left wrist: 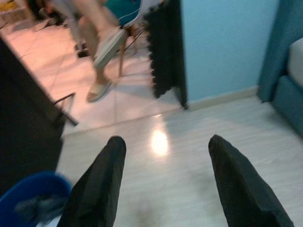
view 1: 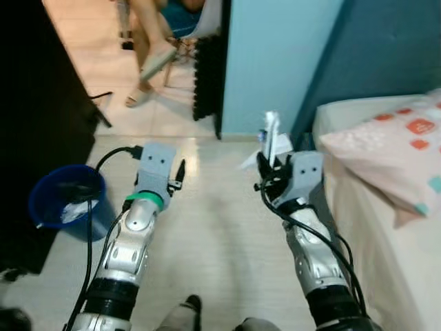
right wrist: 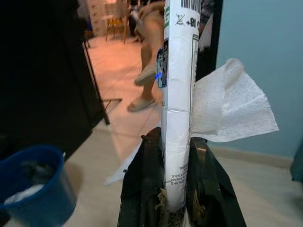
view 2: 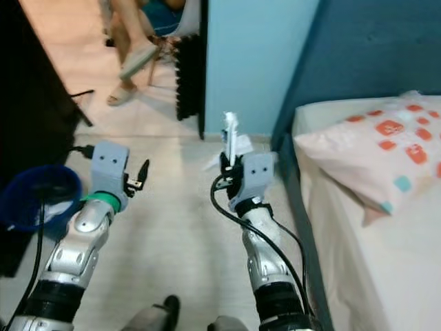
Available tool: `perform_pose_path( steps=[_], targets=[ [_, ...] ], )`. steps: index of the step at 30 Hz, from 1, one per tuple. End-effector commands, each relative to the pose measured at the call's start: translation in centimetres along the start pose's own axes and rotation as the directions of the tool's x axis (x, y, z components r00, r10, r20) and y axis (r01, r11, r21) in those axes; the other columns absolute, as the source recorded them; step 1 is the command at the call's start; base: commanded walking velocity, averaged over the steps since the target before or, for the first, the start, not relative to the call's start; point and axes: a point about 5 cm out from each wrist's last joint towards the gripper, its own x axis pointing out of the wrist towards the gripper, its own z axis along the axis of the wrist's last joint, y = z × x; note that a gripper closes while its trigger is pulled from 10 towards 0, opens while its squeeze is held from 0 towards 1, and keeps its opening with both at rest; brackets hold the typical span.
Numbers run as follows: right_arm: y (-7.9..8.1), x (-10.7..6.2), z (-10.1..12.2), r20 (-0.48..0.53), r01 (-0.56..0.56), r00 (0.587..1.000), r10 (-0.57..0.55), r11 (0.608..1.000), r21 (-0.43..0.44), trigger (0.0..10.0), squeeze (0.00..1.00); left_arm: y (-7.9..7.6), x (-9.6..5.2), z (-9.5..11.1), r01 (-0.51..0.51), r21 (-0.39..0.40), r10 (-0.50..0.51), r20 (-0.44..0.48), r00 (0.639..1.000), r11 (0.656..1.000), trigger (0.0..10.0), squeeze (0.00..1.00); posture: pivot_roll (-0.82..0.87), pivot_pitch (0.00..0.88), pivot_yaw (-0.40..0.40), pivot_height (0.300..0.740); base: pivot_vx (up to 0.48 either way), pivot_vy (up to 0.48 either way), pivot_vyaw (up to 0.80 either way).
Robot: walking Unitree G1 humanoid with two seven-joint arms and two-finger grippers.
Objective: Clean up the room
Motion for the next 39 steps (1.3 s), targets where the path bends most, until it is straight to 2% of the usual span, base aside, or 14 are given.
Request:
perform_pose_path(
  steps=[1, 23, 35, 39],
  targets=[
    [-0.45, -0.60, -0.81, -0.030, 0.017, 0.999, -0.017, 1.000, -0.001, 10.0, 0.00, -0.03, -0.28, -1.24, 0.003, 0.020, -0.002, -0.040, 0.999, 1.000, 10.0, 0.00, 0.00, 0.000, 0.026, 0.734, 0.000, 0.000, 0.69],
    [-0.55, -0.67, -1.12, -0.038, 0.020, 0.999, -0.020, 1.000, 0.008, 10.0, 0.00, 0.02, -0.12, -0.89, -0.020, 0.033, 0.020, -0.012, 1.000, 0.999, 10.0, 0.00, 0.01, 0.000, 0.024, 0.734, 0.000, 0.000, 0.70],
    [-0.38, -0.57, -1.25, -0.050, 0.023, 0.998, -0.023, 1.000, -0.006, 10.0, 0.00, 0.28, 0.05, -1.20, -0.043, 0.054, 0.044, -0.022, 0.999, 0.998, 10.0, 0.00, 0.01, 0.000, 0.026, 0.734, 0.452, 0.000, 0.06],
    [-0.78, -0.53, -1.14, -0.042, 0.052, 0.998, -0.052, 0.999, 0.004, 10.0, 0.00, 0.28, 0.06, -1.20, -0.042, 0.057, 0.043, -0.020, 0.999, 0.997, 10.0, 0.00, 0.01, 0.000, 0.028, 0.734, 0.454, 0.000, 0.71]
  ],
)
